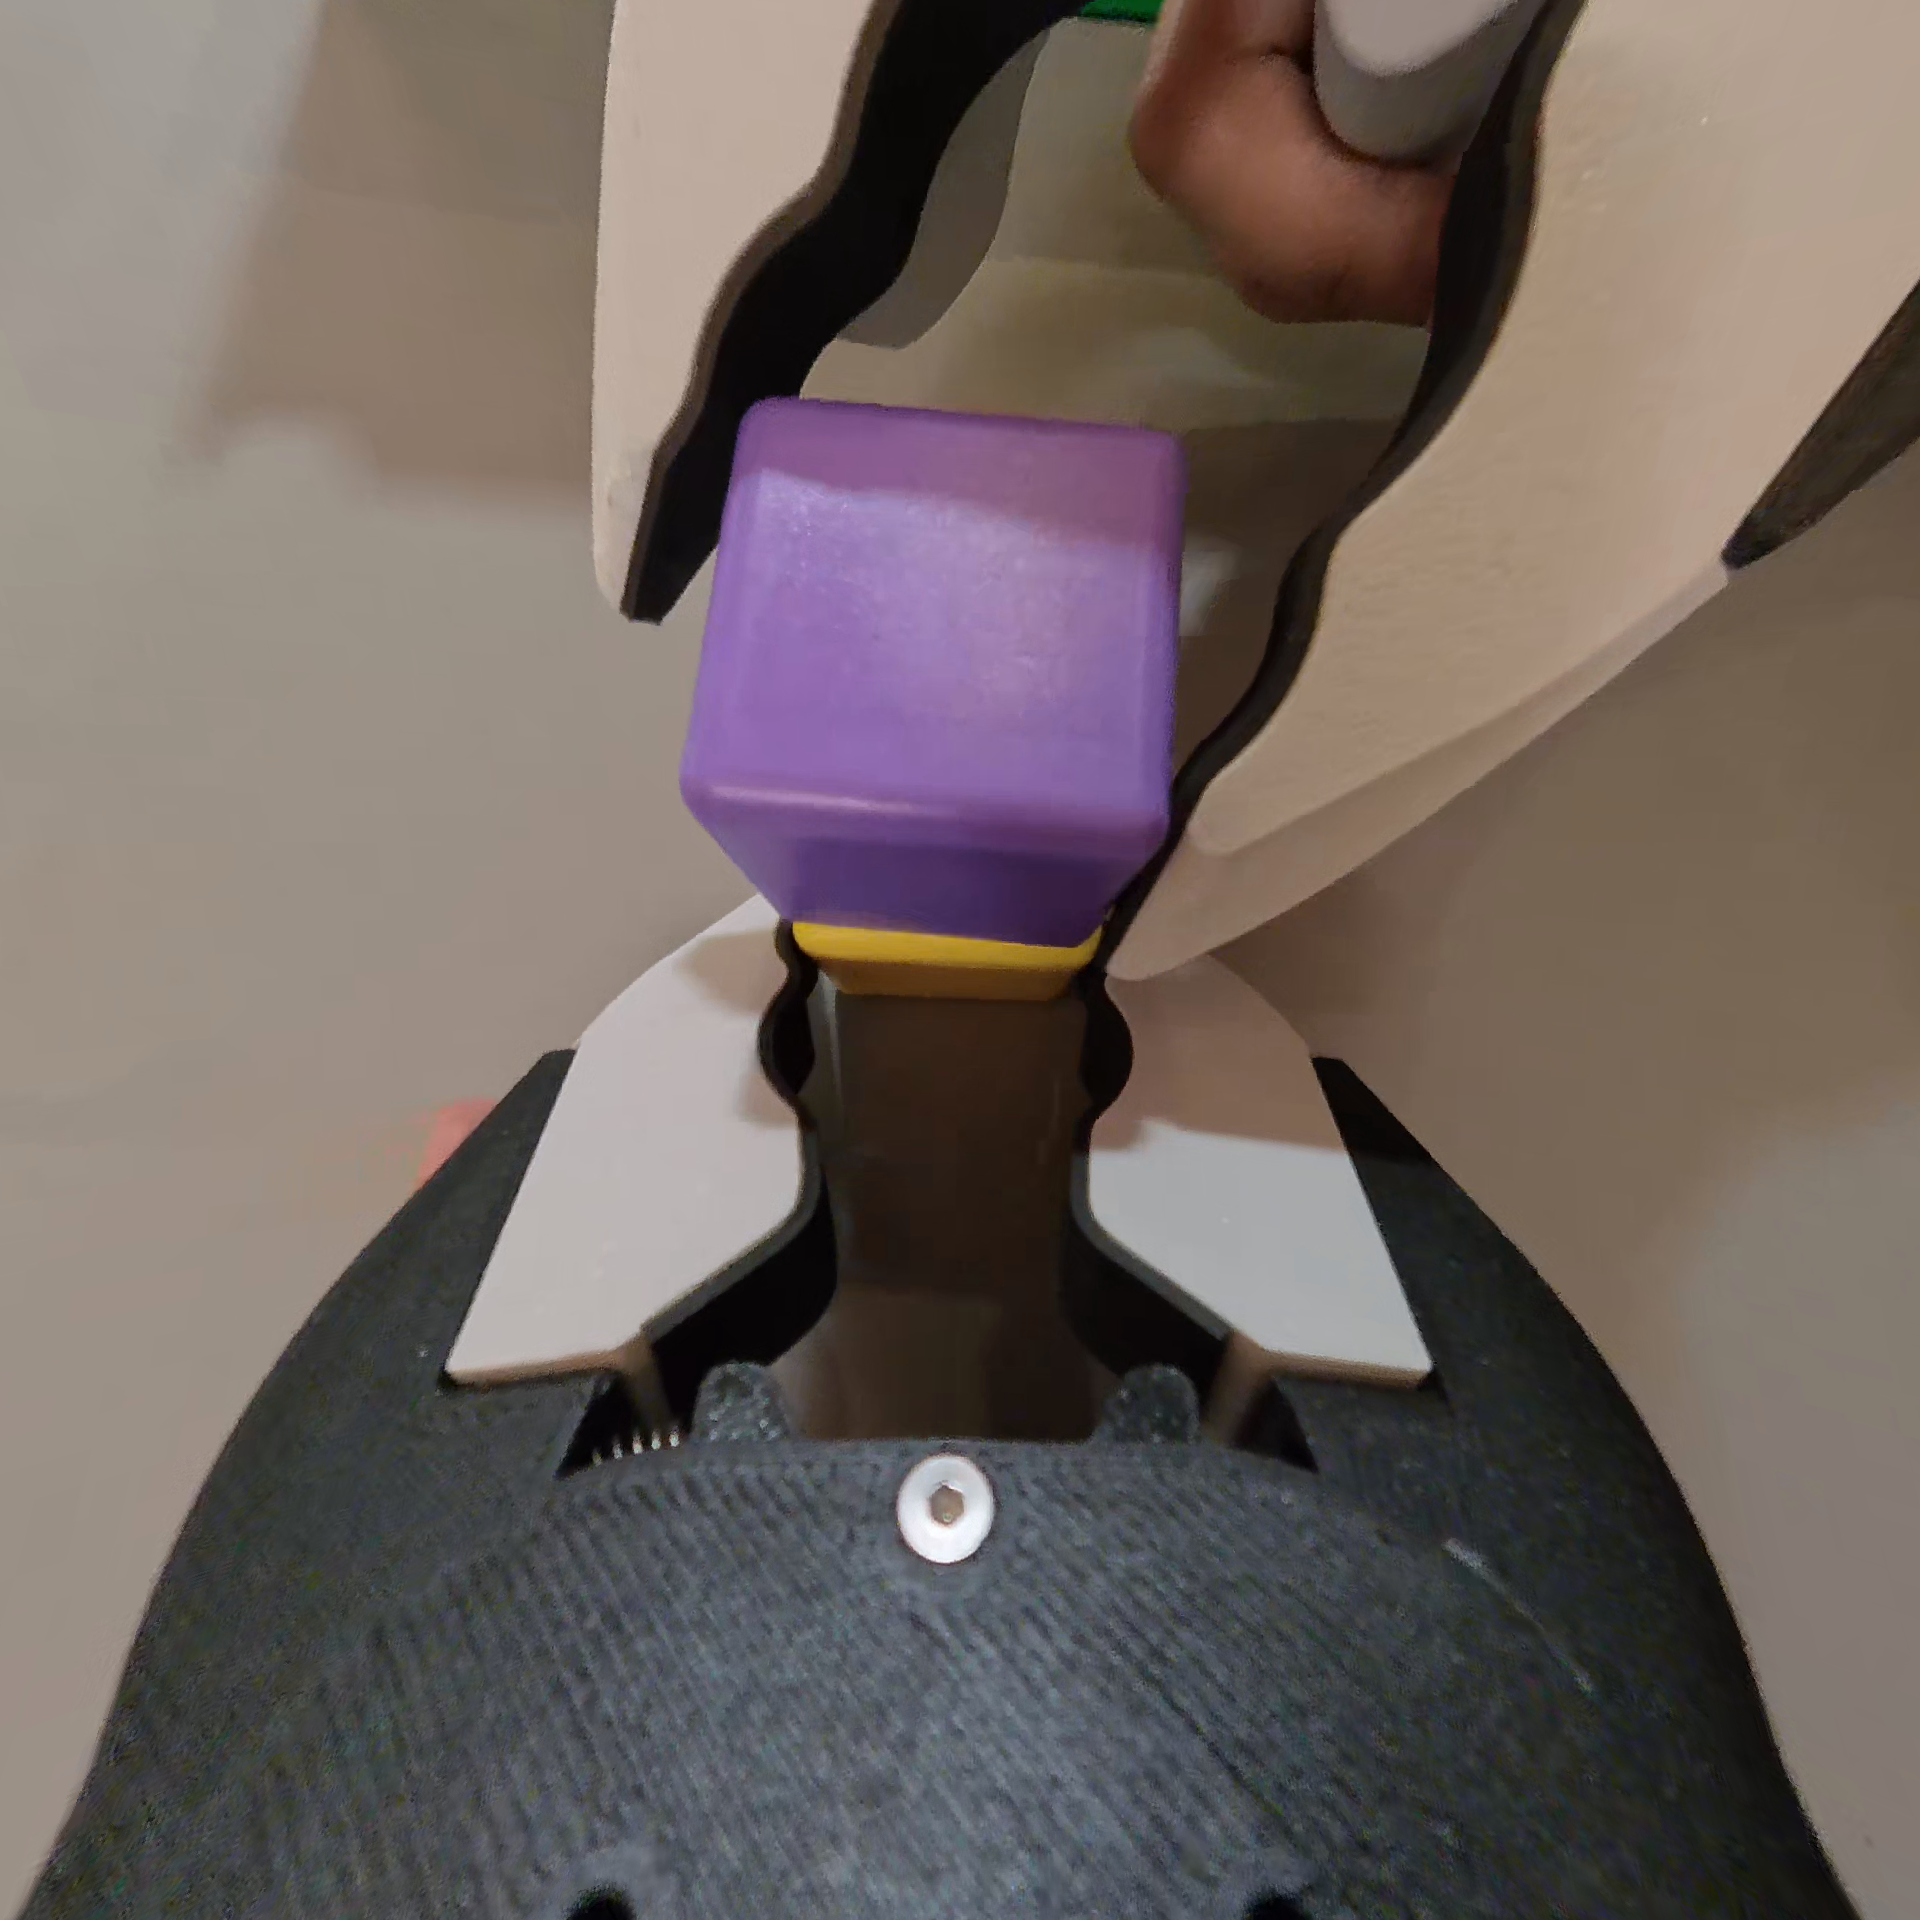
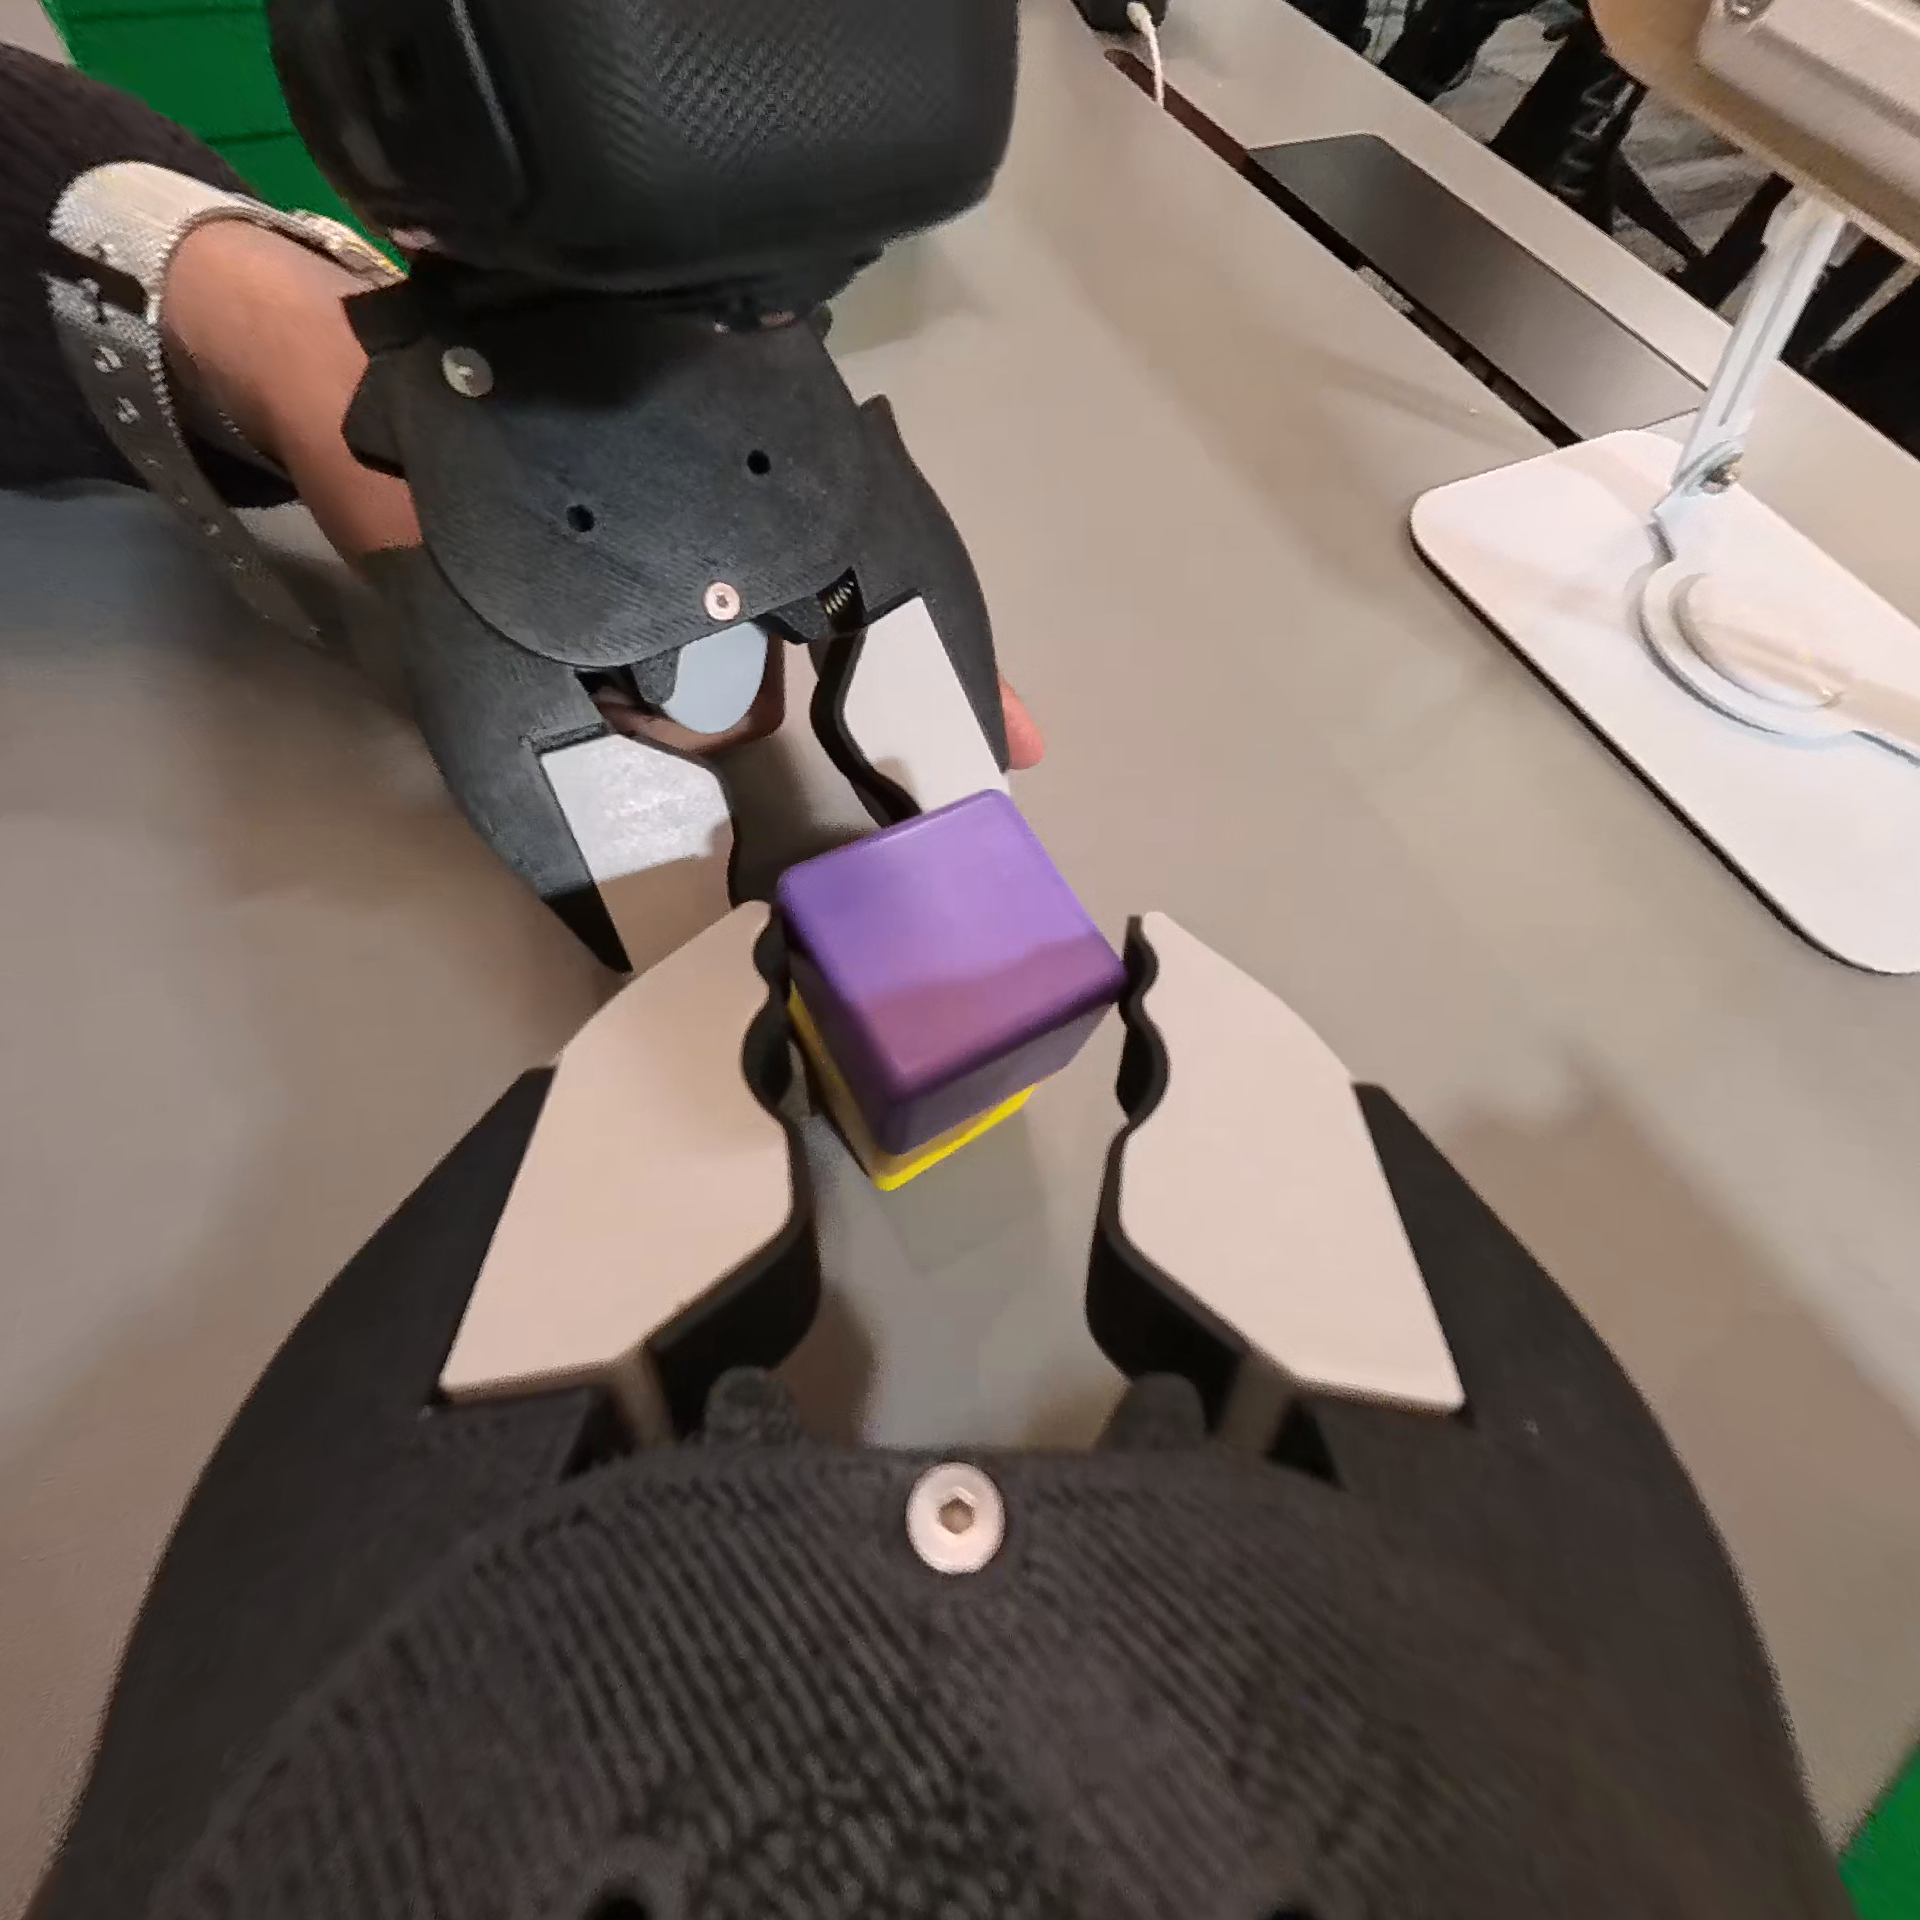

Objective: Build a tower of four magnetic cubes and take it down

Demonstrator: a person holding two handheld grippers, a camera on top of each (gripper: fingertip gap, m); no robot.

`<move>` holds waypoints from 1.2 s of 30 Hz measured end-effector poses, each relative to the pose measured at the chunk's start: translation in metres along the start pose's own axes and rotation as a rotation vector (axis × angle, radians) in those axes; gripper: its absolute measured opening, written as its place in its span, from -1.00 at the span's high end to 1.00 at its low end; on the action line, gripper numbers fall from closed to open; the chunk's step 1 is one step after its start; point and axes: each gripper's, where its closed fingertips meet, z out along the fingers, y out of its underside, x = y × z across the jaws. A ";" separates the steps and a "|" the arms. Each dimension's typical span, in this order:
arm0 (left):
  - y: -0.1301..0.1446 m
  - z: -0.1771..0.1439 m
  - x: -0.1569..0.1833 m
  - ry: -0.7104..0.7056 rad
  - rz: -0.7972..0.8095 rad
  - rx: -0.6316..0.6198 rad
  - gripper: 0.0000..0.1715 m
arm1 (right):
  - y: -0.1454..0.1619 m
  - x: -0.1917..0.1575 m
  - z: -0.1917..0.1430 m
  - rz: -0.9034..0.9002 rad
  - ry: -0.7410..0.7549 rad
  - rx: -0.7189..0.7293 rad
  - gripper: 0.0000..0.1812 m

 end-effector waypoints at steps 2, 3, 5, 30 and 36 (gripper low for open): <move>0.000 0.000 -0.001 -0.005 -0.010 0.000 0.42 | 0.000 0.003 0.000 0.006 0.024 -0.008 0.32; 0.000 0.000 -0.002 -0.003 -0.013 0.000 0.42 | 0.000 0.005 0.000 0.006 0.043 -0.012 0.32; 0.000 0.000 -0.001 0.002 -0.008 0.001 0.42 | -0.002 0.018 -0.004 -0.008 0.124 -0.012 0.31; 0.003 0.001 0.001 -0.013 0.017 -0.015 0.43 | 0.100 0.173 -0.181 0.301 0.506 -0.265 0.31; 0.003 0.001 0.001 -0.013 0.016 -0.017 0.42 | 0.133 0.175 -0.150 0.353 0.453 -0.282 0.31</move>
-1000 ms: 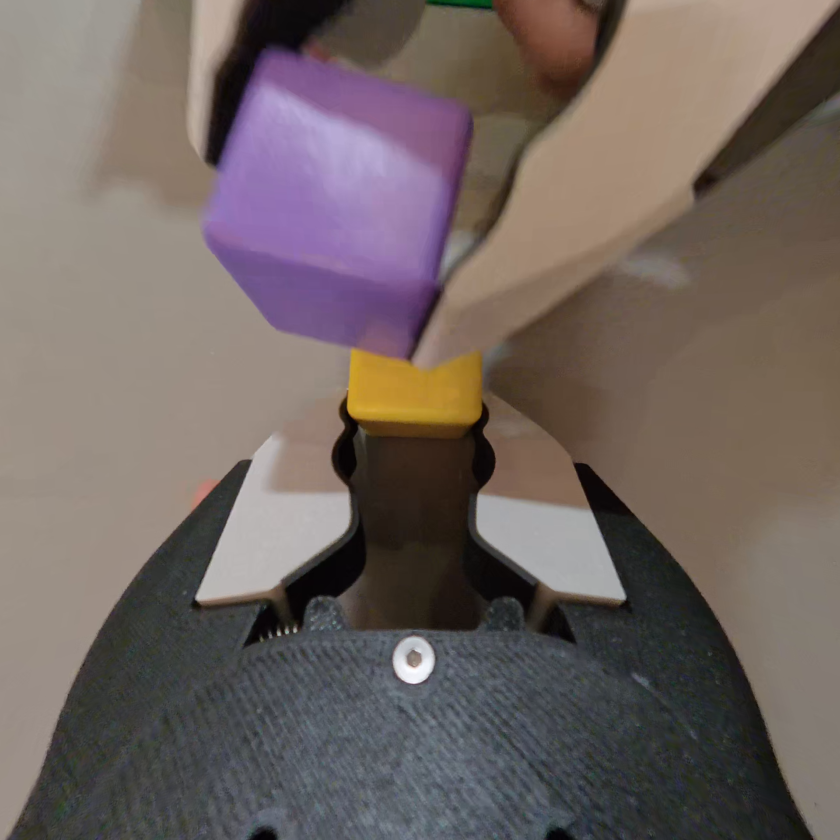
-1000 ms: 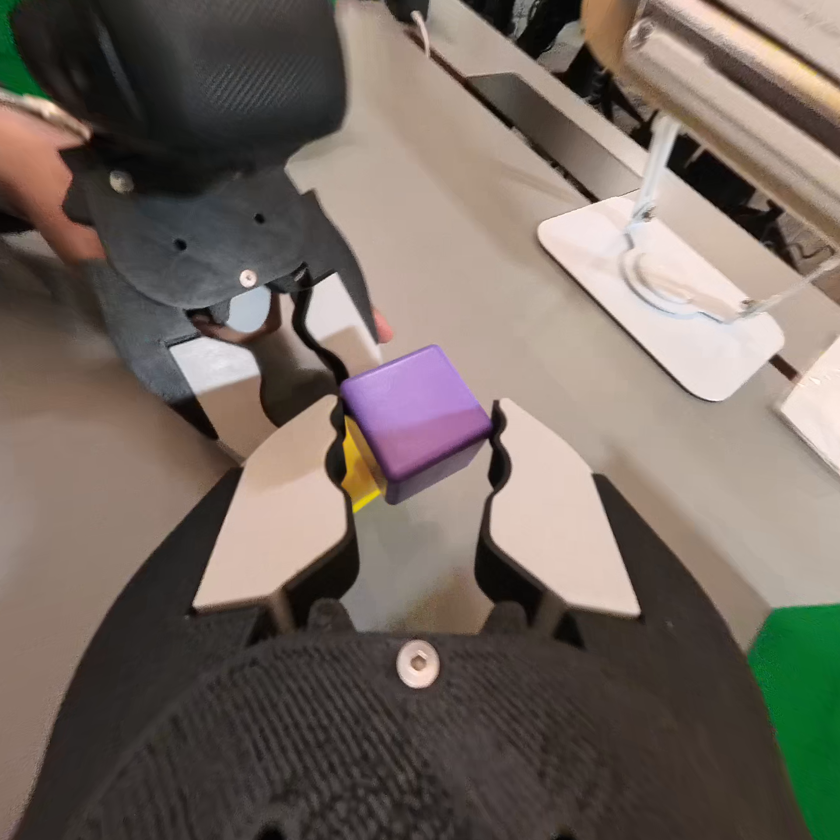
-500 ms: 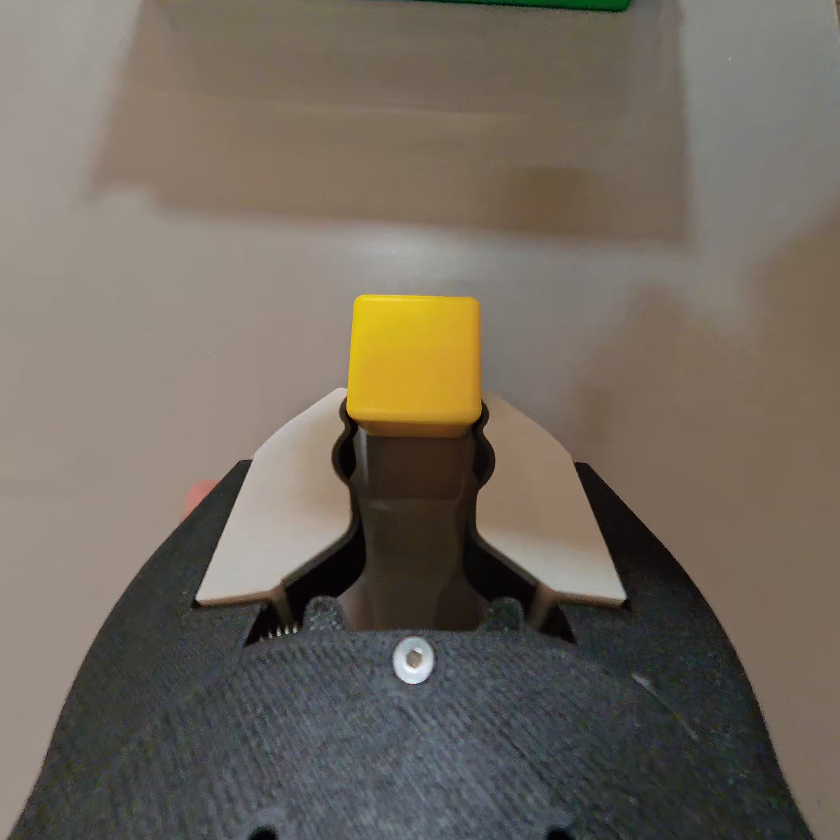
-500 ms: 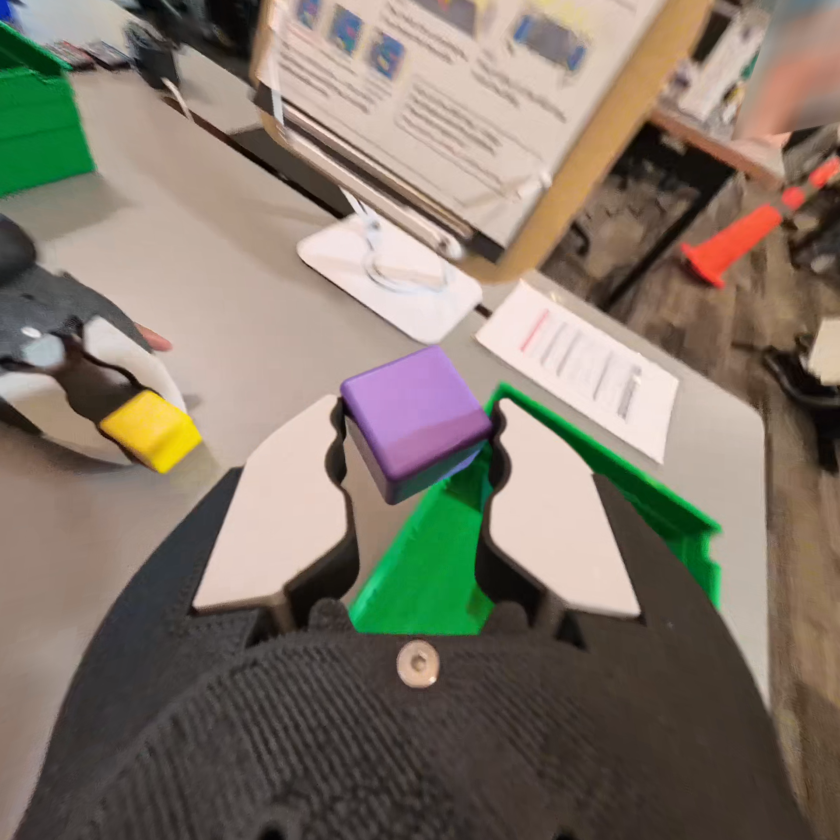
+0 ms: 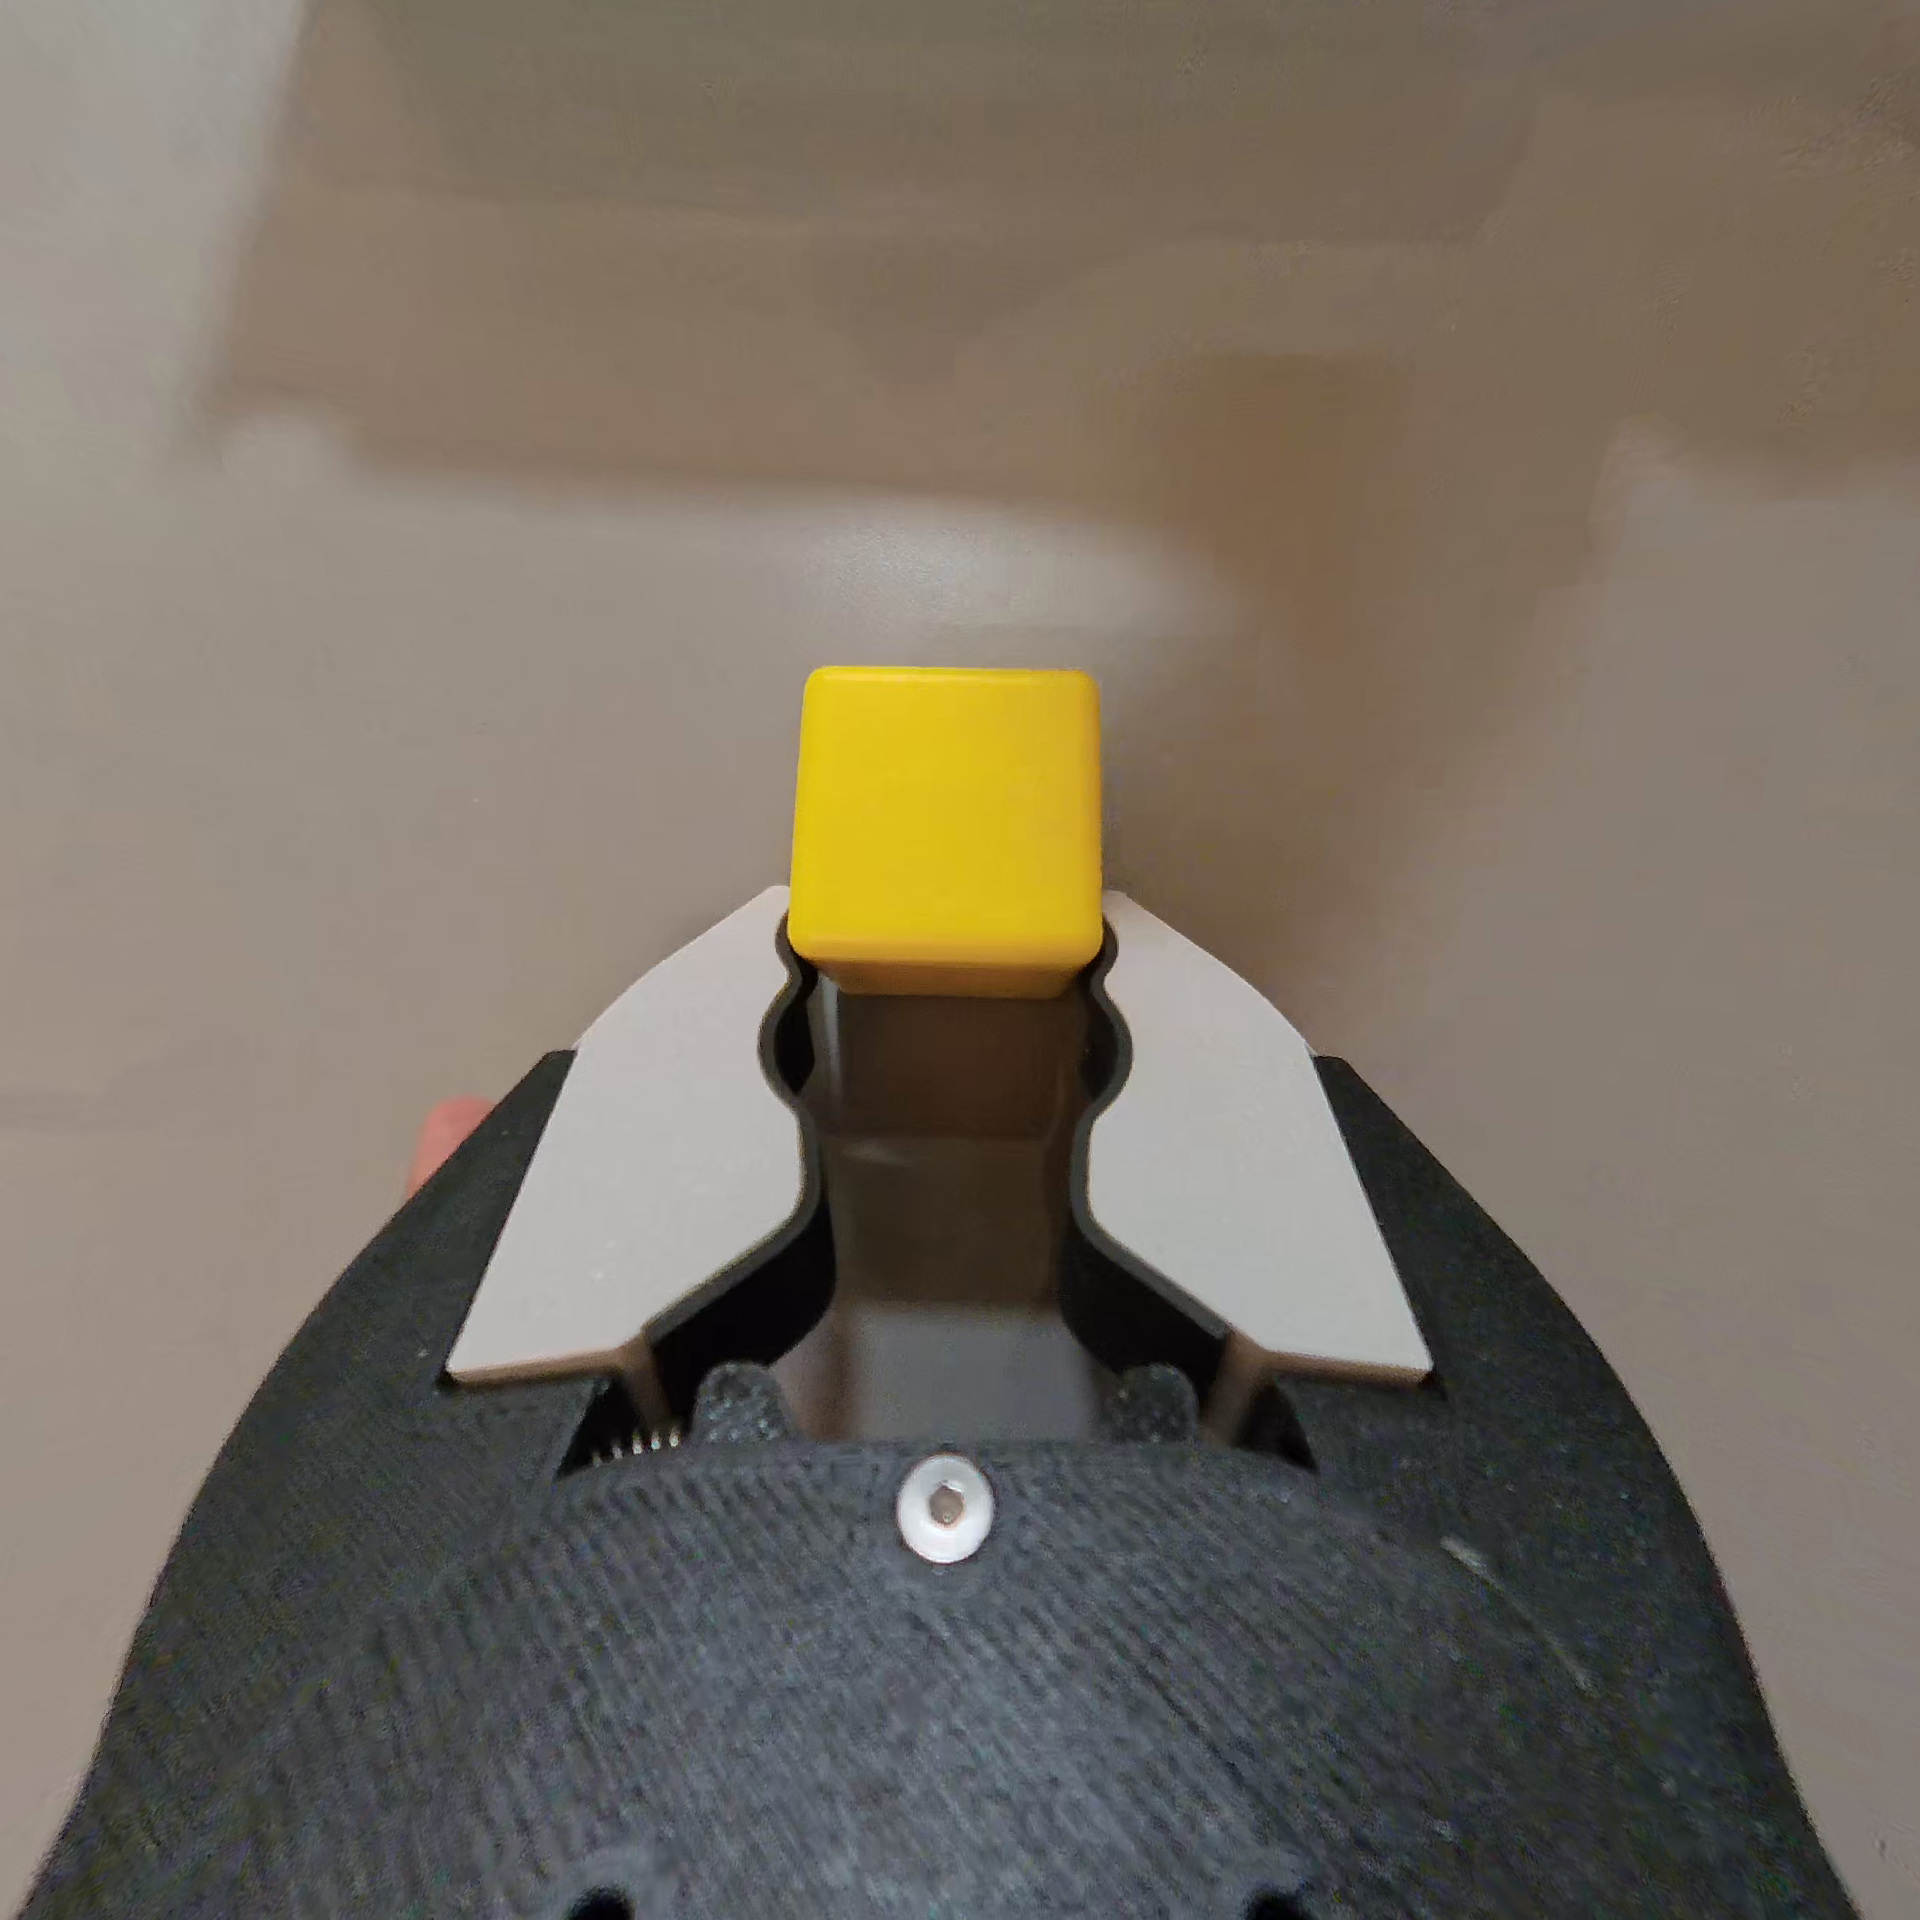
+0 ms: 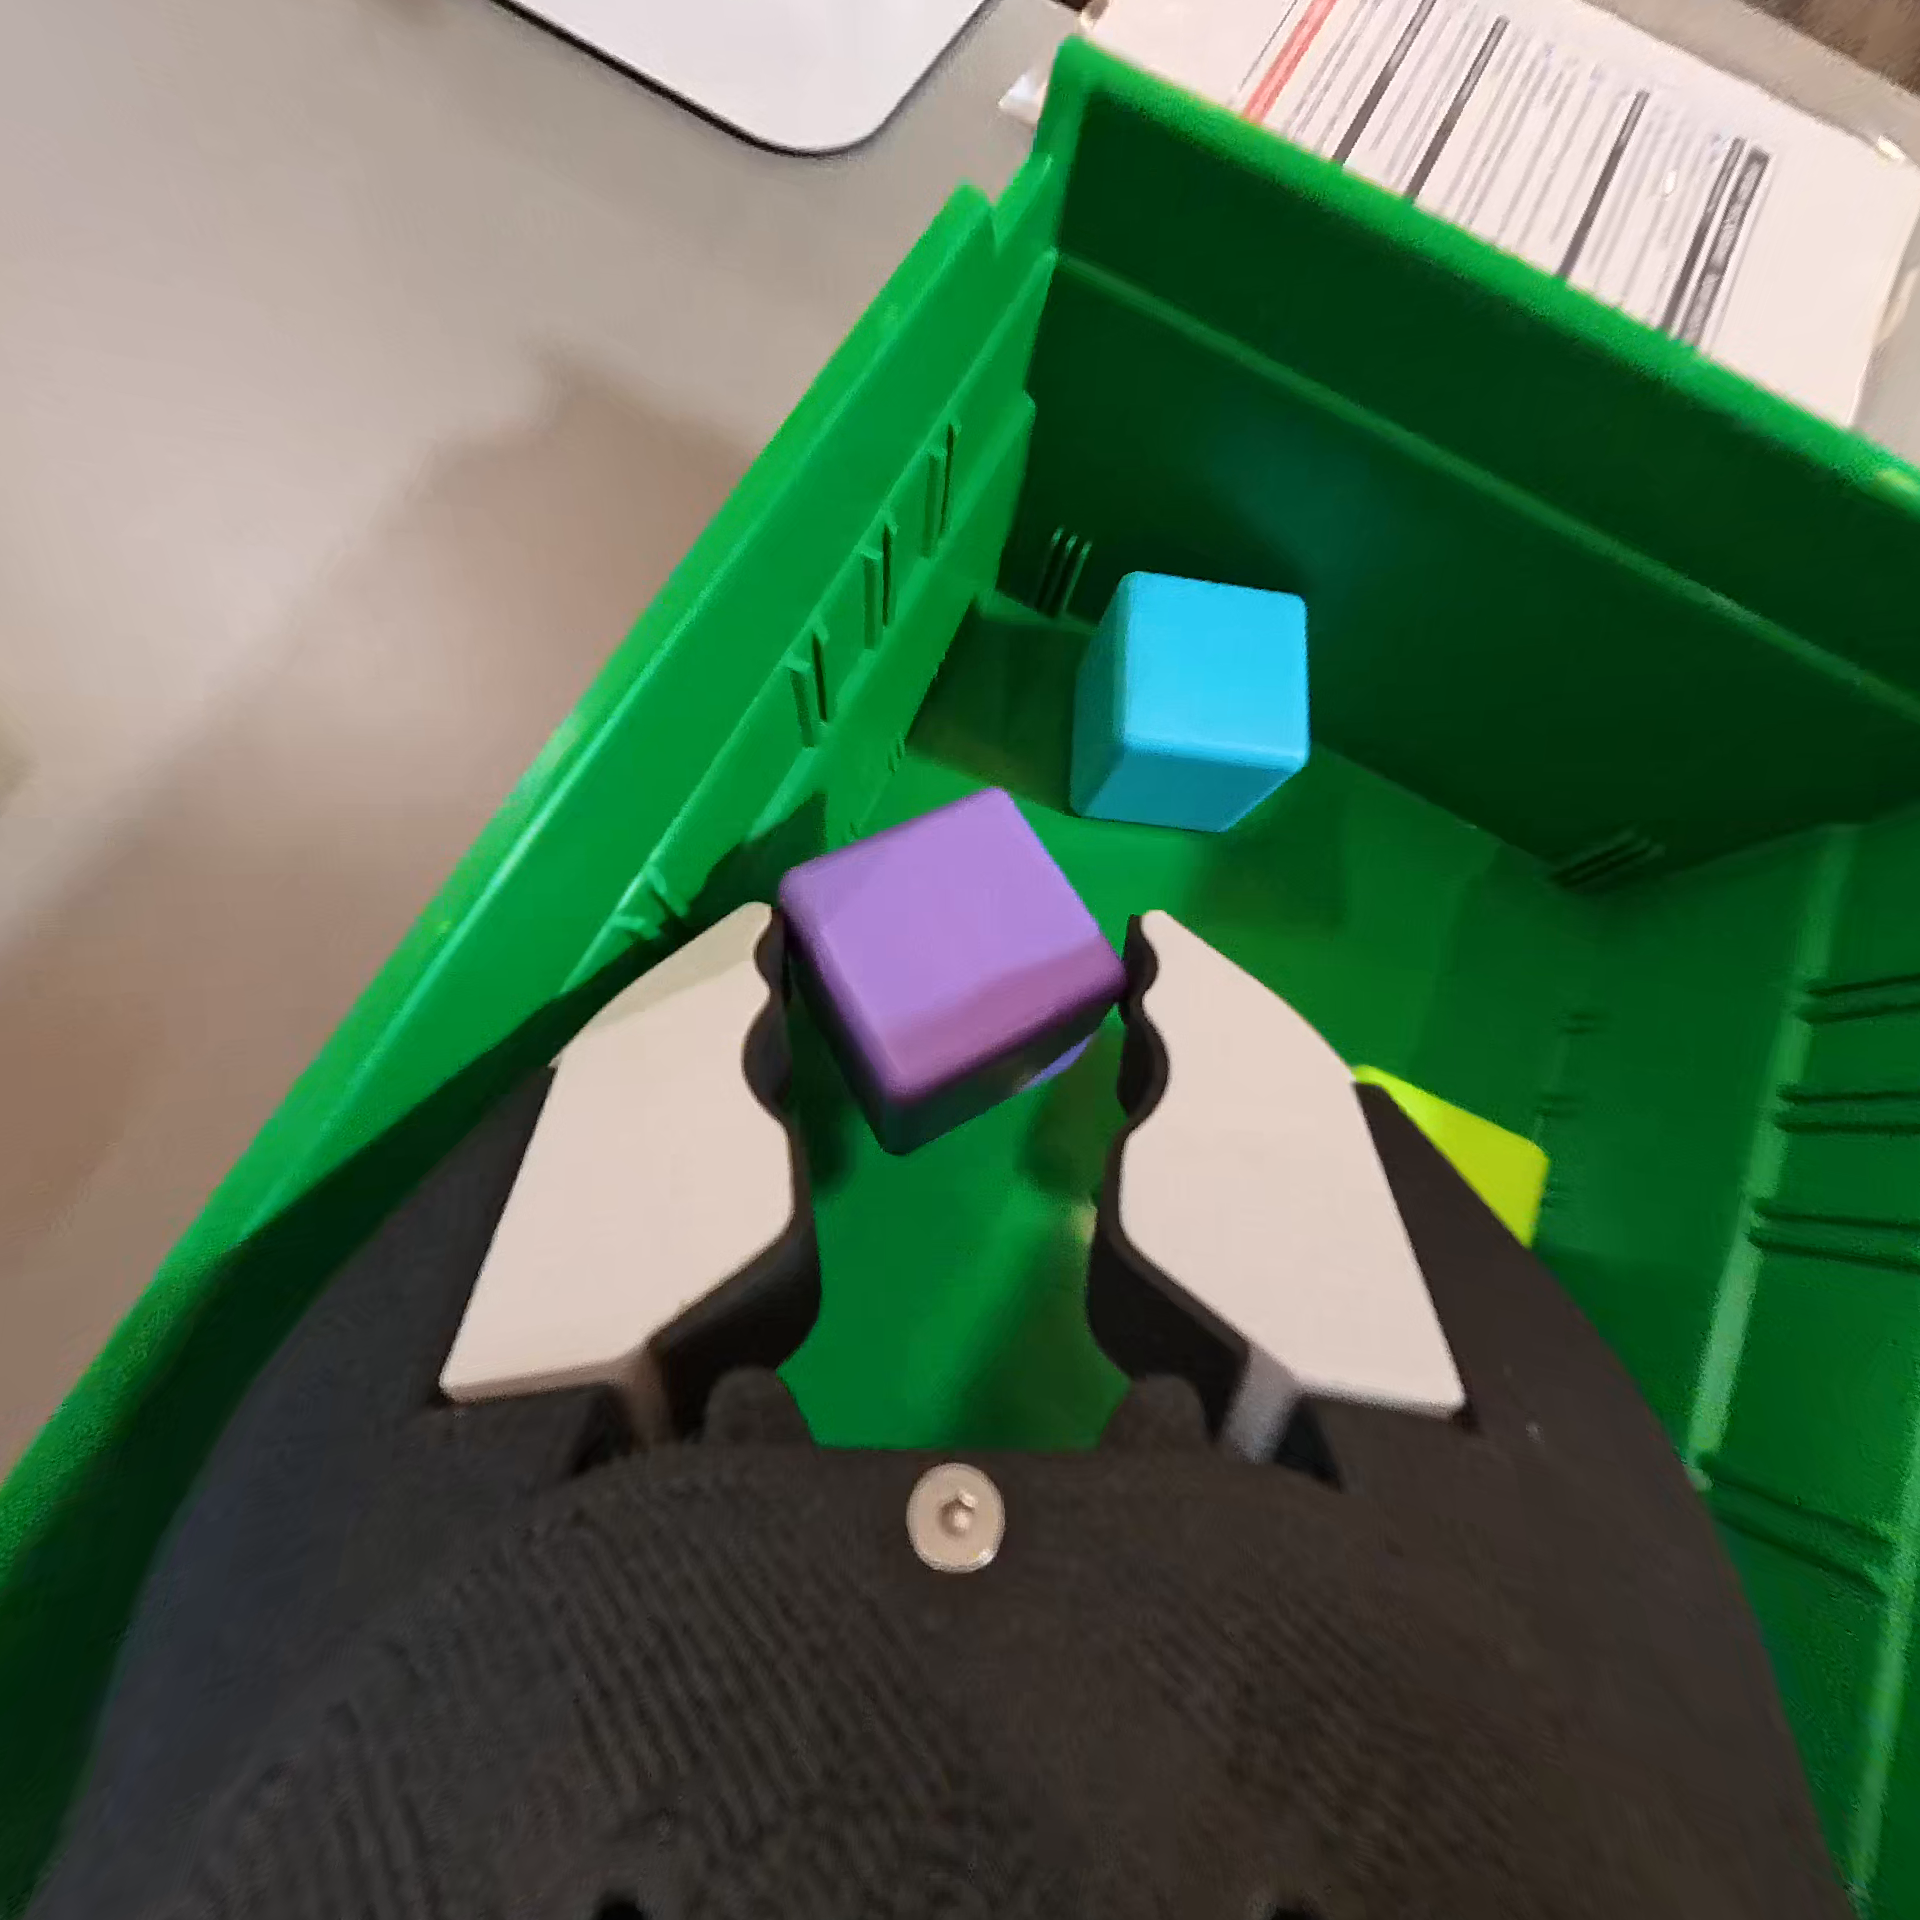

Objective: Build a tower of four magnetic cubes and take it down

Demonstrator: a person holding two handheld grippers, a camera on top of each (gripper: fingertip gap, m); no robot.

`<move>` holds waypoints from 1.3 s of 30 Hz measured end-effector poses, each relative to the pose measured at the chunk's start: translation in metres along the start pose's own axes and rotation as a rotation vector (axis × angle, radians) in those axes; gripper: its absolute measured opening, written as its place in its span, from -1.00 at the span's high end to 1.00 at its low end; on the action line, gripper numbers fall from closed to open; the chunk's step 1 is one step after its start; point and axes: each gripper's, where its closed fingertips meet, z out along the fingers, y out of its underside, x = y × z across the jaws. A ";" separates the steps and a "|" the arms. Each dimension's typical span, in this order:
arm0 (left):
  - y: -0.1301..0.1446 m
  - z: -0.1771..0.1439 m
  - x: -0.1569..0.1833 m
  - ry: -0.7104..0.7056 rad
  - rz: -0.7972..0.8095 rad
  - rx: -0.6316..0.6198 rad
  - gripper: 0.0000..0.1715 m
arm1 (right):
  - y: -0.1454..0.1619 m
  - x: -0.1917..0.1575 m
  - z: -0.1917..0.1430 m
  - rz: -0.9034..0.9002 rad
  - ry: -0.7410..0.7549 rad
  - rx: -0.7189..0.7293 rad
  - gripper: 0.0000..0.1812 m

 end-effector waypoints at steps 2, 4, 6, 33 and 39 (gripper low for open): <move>0.000 0.000 0.000 0.002 -0.002 -0.001 0.42 | 0.004 -0.001 0.008 -0.004 -0.011 -0.016 0.31; 0.000 0.000 0.000 0.003 -0.003 -0.001 0.42 | 0.007 -0.001 0.011 -0.004 -0.012 -0.024 0.31; 0.000 0.000 0.000 0.002 -0.002 -0.001 0.42 | 0.010 -0.002 0.012 0.000 -0.019 -0.025 0.31; 0.004 -0.003 0.000 0.010 -0.026 -0.009 0.31 | -0.121 -0.184 -0.073 -0.140 -0.452 0.373 0.12; 0.009 -0.006 0.000 0.033 -0.030 -0.013 0.24 | -0.093 -0.245 -0.015 -0.021 -0.544 0.254 0.00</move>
